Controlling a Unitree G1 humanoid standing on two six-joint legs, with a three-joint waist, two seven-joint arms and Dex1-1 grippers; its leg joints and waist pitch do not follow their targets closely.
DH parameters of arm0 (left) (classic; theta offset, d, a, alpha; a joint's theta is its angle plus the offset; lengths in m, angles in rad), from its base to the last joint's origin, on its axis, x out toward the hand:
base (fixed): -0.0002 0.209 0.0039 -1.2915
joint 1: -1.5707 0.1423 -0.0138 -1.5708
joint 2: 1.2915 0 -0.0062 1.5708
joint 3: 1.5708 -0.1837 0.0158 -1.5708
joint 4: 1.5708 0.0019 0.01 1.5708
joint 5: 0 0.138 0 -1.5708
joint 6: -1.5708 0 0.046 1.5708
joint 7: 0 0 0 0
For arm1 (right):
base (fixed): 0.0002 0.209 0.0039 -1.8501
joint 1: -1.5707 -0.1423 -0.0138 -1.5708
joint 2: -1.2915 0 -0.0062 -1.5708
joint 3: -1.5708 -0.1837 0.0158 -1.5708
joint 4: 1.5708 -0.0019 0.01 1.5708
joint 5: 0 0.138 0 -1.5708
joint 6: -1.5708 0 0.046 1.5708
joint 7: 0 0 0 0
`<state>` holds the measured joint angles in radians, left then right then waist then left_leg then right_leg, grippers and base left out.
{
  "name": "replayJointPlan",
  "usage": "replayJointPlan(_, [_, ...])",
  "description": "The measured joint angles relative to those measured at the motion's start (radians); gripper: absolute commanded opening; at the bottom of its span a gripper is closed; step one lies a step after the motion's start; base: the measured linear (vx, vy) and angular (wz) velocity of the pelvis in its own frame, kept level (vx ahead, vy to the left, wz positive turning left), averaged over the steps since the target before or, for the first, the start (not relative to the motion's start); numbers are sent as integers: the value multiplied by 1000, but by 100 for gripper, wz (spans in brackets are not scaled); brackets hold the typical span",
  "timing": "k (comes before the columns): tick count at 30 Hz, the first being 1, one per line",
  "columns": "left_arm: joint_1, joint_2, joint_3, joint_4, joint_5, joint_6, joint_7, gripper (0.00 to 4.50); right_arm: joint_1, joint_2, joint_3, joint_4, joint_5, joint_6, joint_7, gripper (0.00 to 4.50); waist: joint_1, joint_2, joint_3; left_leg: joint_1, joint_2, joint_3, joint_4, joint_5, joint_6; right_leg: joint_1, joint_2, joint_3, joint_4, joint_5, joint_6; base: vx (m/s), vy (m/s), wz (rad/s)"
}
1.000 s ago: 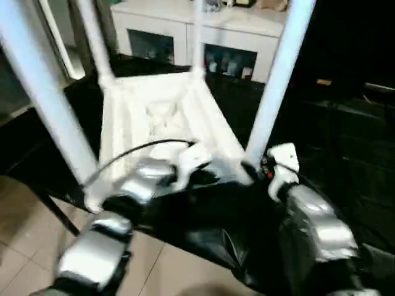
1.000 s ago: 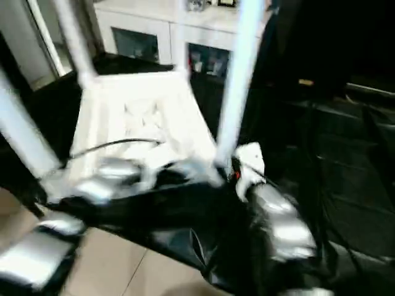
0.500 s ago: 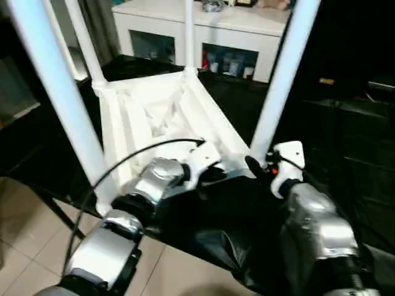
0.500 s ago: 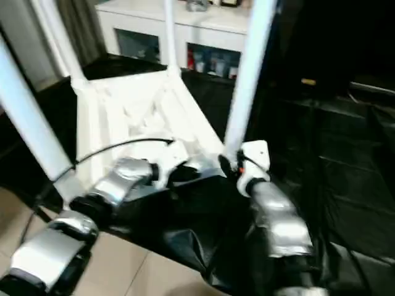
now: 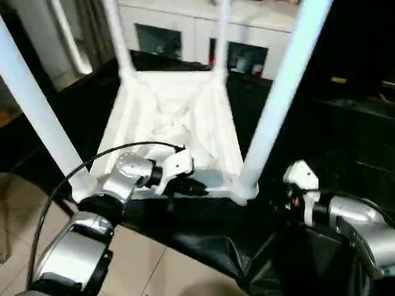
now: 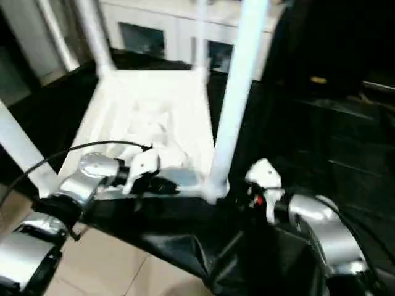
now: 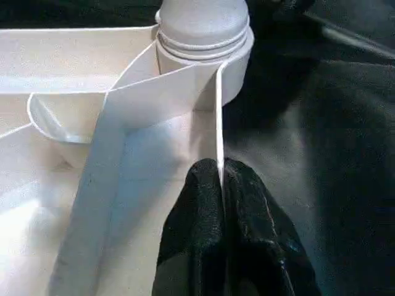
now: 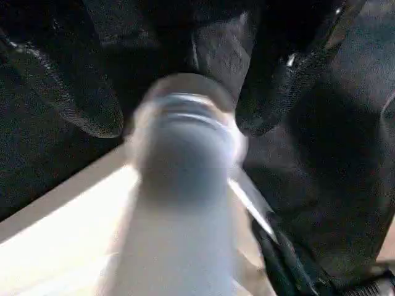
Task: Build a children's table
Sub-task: Rotate leg to tighten
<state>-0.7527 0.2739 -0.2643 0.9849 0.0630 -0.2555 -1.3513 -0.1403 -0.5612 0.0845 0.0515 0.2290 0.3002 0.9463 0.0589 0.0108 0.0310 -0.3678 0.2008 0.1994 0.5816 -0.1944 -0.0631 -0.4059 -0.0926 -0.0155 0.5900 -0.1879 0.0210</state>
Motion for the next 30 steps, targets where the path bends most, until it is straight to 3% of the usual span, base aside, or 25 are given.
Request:
replayJointPlan(4, [4,13,-13,1,-7,-51,-58,0,42,-58,-28,-8,6,-7,28,324,17,1,2,0,0,0,1,0,0,0,0,0,1,0,0,0,0,0])
replayJointPlan(7, [4,15,-17,7,-8,-87,-81,0,63,-82,-84,3,12,-11,30,324,23,4,5,0,1,0,3,0,0,0,0,0,2,0,0,0,0,0])
replayJointPlan(10, [3,12,-23,16,-8,-133,-111,0,45,-83,-176,75,6,-30,-63,324,28,9,7,0,1,1,4,0,-1,0,-1,0,3,0,0,0,0,0])
replayJointPlan(14, [3,7,-33,20,-8,-181,-134,0,10,-60,-217,129,-9,-45,-195,324,30,11,8,0,2,1,4,0,-1,0,0,-1,4,0,0,0,0,0])
replayJointPlan(22, [-8,-47,-46,62,-2,-298,-124,0,2,71,-201,114,-26,-63,-289,324,33,21,12,-3,2,1,6,0,-1,0,-1,-1,4,0,0,0,0,0])
replayJointPlan(24, [-21,-56,-46,79,7,-302,-112,45,1,100,-193,111,-26,-65,-317,330,30,21,12,-2,2,1,6,1,-1,0,-1,-1,5,0,0,0,0,0])
replayJointPlan(27, [-34,-67,-26,67,-25,-304,-119,74,-4,127,-184,110,-27,-68,-359,330,28,21,13,-2,2,1,6,1,-1,0,-1,-1,6,0,0,0,0,0])
replayJointPlan(30, [-46,-55,12,25,-74,-311,-128,90,-37,162,-185,114,-31,-70,-410,330,15,21,13,0,2,2,6,1,-1,0,0,0,7,0,-1,0,0,0])
